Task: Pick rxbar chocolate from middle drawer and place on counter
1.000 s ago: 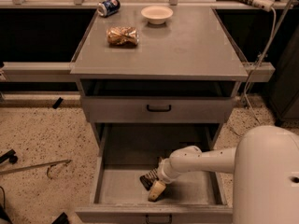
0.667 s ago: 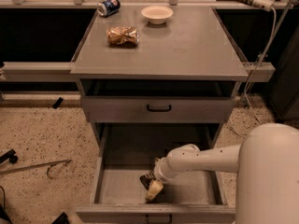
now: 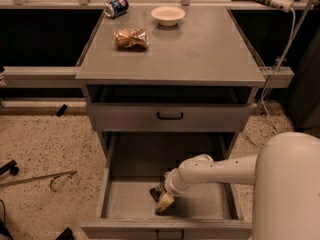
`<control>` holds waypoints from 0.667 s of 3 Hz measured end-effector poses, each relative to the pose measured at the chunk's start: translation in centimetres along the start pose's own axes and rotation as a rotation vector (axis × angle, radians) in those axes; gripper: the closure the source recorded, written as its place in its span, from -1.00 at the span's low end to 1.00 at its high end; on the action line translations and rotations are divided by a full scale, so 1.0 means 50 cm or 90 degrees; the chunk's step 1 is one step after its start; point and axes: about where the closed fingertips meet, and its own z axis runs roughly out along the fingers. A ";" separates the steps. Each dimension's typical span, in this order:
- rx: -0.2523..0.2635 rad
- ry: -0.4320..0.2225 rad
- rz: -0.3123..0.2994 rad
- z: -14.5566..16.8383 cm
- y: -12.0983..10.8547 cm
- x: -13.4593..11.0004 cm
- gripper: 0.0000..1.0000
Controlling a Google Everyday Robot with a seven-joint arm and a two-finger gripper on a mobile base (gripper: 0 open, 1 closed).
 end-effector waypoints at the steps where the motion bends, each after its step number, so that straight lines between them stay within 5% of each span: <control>1: 0.000 0.000 0.000 0.000 0.000 0.000 -0.18; 2: 0.000 0.000 0.000 0.000 0.000 0.000 0.30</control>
Offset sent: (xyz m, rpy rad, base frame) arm 0.0000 0.0000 0.0000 0.0000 0.0000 0.0000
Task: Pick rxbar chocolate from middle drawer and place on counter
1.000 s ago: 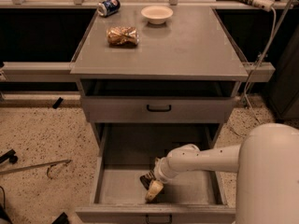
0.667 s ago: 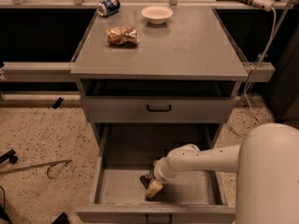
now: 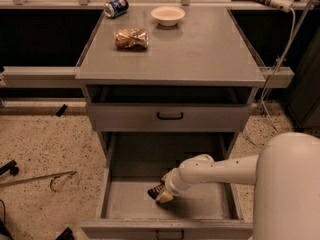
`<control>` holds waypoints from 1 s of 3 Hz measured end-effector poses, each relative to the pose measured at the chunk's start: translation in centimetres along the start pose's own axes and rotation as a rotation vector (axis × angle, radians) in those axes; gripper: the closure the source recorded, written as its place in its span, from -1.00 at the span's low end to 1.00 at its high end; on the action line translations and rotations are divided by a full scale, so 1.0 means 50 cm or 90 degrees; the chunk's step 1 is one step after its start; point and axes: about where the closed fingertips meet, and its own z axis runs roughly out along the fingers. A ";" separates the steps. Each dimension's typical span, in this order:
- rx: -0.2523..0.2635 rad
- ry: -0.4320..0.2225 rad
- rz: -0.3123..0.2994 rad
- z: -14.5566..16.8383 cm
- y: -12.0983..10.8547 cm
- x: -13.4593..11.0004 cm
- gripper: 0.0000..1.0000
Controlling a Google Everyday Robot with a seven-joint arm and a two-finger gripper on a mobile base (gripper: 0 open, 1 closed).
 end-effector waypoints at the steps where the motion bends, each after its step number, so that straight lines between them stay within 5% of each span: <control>1: 0.000 0.000 0.000 0.000 0.000 0.000 0.76; 2: 0.000 0.000 0.000 -0.004 0.000 -0.002 1.00; 3: 0.022 -0.029 0.009 -0.081 -0.001 -0.010 1.00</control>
Offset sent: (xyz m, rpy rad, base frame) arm -0.0115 -0.0127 0.0776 -0.0142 -0.0303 -0.0377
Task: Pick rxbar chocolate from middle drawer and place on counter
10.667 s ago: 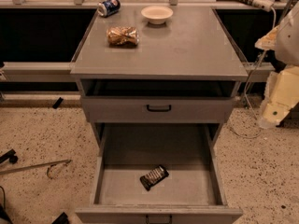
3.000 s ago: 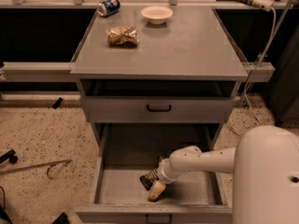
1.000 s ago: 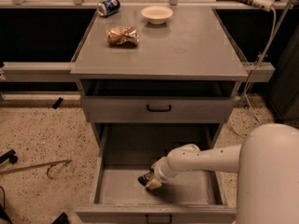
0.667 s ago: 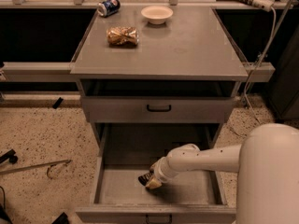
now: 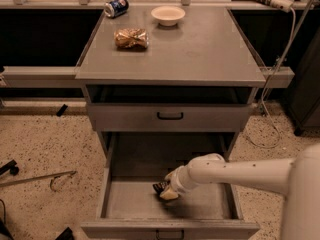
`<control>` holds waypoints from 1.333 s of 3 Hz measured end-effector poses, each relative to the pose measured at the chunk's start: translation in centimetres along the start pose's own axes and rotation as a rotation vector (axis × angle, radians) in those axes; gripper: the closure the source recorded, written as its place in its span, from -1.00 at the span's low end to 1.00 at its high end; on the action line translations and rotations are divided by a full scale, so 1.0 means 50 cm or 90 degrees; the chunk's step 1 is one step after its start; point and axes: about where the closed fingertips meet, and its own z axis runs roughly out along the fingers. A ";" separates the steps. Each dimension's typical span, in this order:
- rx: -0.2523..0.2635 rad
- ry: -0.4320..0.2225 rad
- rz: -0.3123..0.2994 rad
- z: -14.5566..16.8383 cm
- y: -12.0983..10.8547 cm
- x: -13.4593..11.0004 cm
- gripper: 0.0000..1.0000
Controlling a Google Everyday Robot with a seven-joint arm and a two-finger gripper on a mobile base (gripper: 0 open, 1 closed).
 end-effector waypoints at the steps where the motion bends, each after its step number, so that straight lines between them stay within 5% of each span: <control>1: 0.043 -0.075 -0.012 -0.162 -0.018 -0.070 1.00; 2: 0.092 -0.143 -0.025 -0.313 -0.036 -0.111 1.00; 3: 0.120 -0.148 -0.001 -0.357 -0.040 -0.058 1.00; 4: 0.120 -0.148 -0.001 -0.357 -0.040 -0.058 1.00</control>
Offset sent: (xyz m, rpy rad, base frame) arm -0.0004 -0.1164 0.2634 0.2667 -0.3467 -0.1482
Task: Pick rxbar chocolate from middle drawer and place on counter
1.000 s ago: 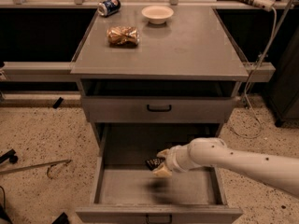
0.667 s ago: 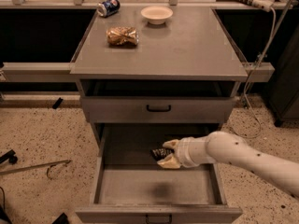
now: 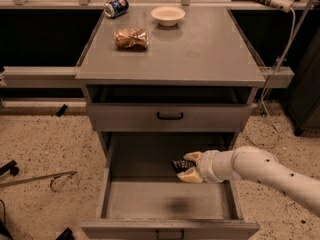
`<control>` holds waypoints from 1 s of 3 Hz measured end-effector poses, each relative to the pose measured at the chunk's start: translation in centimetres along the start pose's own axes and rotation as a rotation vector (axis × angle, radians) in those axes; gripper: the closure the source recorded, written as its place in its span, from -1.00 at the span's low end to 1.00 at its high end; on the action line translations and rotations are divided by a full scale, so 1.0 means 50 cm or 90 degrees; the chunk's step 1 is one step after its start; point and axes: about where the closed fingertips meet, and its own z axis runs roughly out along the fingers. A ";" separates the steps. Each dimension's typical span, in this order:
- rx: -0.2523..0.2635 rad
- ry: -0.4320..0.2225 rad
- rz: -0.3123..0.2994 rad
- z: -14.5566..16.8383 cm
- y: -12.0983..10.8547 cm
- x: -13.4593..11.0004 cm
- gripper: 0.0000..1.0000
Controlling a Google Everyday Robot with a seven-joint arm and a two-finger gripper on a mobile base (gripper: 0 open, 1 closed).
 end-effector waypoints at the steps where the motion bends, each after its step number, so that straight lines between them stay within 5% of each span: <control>1: 0.043 -0.007 -0.008 -0.058 -0.019 -0.019 1.00; 2: 0.109 -0.030 -0.029 -0.215 -0.047 -0.113 1.00; 3: 0.158 -0.054 -0.070 -0.381 -0.074 -0.258 1.00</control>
Offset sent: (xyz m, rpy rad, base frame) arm -0.0343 -0.0824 0.2726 0.0052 -0.3409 -0.1871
